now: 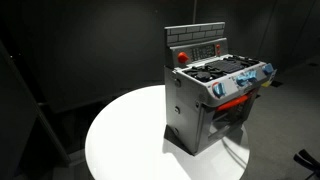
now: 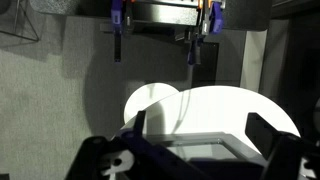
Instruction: Push the top orange button on the button display of the stove
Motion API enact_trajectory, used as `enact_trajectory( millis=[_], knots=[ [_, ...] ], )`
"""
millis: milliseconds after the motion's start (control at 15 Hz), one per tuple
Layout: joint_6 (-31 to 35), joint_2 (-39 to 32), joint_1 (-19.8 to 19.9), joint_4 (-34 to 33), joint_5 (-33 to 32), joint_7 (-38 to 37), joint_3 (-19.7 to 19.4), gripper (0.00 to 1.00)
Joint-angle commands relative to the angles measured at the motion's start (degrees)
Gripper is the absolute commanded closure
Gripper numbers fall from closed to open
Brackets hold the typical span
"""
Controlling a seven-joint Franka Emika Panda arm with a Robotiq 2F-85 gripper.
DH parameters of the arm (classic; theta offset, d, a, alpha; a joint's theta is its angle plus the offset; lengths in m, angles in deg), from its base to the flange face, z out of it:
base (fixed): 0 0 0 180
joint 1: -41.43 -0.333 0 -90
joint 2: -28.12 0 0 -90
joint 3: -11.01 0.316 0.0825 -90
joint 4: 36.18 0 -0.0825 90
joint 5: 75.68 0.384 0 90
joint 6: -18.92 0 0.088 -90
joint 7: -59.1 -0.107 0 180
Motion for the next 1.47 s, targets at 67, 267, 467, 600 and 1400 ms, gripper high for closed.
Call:
enact_trajectory(
  millis=[67, 267, 467, 600, 1400],
  knots=[
    [-0.11, -0.17, 1.27, -0.08, 0.54, 0.54, 1.12, 0.00],
    [-0.10, -0.17, 1.28, -0.08, 0.54, 0.54, 1.12, 0.00],
    [1.40, -2.61, 1.69, -1.65, 0.38, -1.98, 2.19, 0.00],
    [3.38, -4.66, 1.80, -2.96, 0.47, -3.73, 2.90, 0.00],
    [17.81, -19.56, 2.73, -16.53, -5.52, -19.88, 9.28, 0.00]
  ],
)
